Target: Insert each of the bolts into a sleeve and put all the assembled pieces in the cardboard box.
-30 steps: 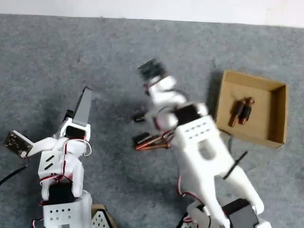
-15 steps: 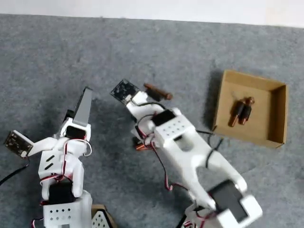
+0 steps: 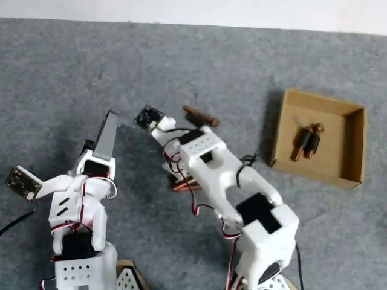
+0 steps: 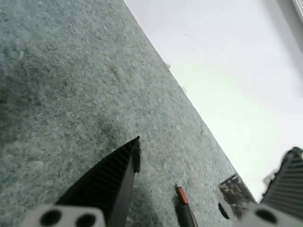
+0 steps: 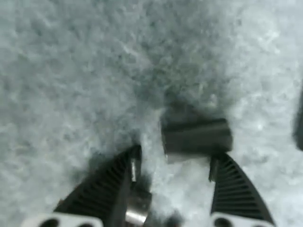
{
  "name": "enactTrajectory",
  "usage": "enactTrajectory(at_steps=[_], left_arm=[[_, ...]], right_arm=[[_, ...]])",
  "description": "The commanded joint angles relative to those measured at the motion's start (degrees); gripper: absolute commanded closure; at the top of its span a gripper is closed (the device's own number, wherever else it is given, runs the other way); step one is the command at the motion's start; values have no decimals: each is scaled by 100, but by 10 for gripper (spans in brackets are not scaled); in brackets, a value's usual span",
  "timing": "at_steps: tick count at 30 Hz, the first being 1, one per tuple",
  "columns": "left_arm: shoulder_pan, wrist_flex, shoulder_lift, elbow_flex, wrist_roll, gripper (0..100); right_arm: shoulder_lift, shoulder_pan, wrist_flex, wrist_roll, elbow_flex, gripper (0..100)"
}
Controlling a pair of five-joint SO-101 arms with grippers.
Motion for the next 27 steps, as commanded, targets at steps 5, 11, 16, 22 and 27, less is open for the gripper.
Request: enactTrajectory(at_steps=[5,11,16,22,27], left_arm=[[101,-132,-101,110,-53,586],[101,-132,-101,110,-53,586],[101,-132,-101,110,-53,586],[101,-132,-101,110,-123,586],[101,-132,-101,110,-220,586]], right_arm=[[620,198,-145,53,-558,796],[787,224,-145,53,-576,825],[804,233,-145,44,-576,959],[804,295,-145,53,-567,973],[778,391,-145,53,-567,994]])
